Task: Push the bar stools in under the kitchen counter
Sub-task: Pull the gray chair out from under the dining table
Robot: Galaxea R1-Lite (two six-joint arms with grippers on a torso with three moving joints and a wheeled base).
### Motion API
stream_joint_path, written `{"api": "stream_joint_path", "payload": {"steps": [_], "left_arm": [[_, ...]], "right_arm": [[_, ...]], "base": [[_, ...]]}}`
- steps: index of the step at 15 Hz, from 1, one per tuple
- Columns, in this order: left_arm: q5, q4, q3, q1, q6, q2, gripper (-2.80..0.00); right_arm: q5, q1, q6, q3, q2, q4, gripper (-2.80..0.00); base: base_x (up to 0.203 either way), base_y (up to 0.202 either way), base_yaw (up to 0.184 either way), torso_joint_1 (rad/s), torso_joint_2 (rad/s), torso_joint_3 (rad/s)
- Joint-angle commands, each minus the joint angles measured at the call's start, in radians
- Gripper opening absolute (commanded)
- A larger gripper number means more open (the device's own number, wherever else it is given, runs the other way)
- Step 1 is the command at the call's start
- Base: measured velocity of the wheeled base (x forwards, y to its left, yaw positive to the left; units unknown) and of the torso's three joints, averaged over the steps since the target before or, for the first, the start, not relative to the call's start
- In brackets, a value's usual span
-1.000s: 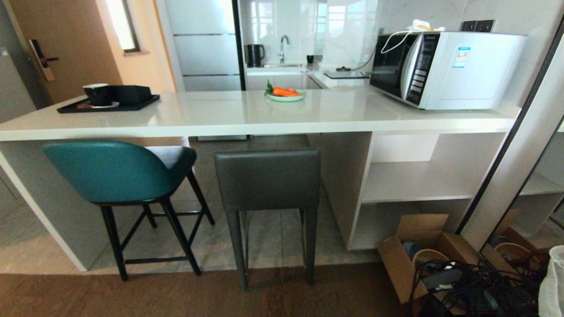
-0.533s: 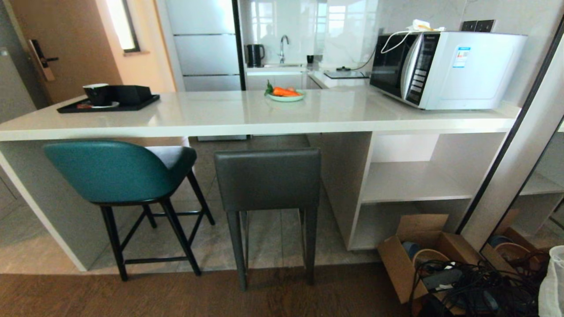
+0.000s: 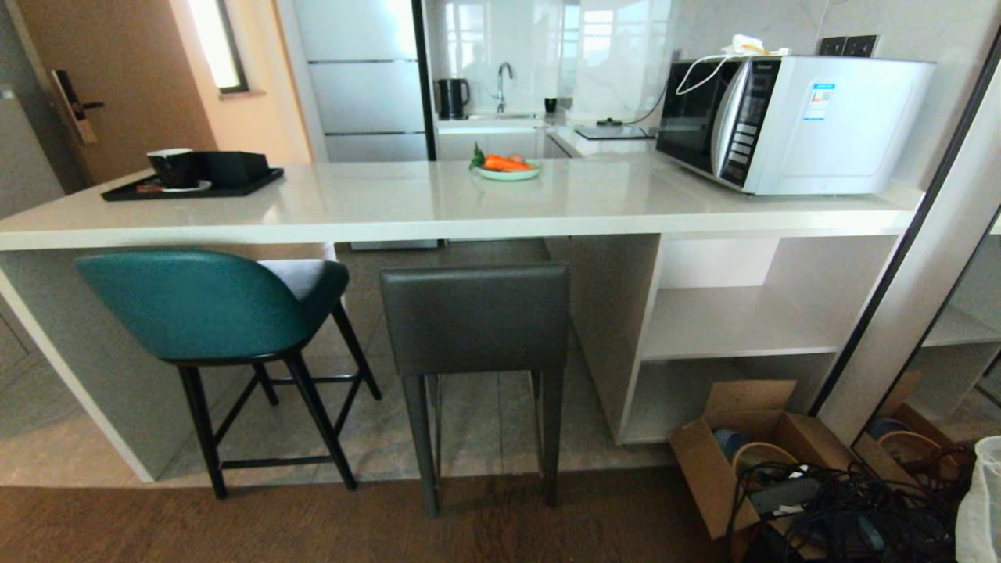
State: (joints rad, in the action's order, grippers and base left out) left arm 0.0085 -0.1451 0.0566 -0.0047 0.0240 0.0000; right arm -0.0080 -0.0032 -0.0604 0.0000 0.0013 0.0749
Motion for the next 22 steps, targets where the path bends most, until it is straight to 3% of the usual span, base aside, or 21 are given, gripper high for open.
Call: {"api": "stream_joint_path", "payload": {"steps": [1, 22], "left_arm": [[0.001, -0.001, 0.0, 0.0, 0.001, 0.002, -2.8], [0.001, -0.001, 0.0, 0.0, 0.001, 0.002, -2.8]], "right_arm": [[0.0, 0.0, -0.001, 0.028, 0.0, 0.0, -2.8], [0.0, 0.0, -0.001, 0.028, 0.0, 0.0, -2.8]], "base": [[0.0, 0.0, 0.0, 0.0, 0.0, 0.0], [0.18, 0.0, 0.002, 0.003, 0.0, 0.003]]}}
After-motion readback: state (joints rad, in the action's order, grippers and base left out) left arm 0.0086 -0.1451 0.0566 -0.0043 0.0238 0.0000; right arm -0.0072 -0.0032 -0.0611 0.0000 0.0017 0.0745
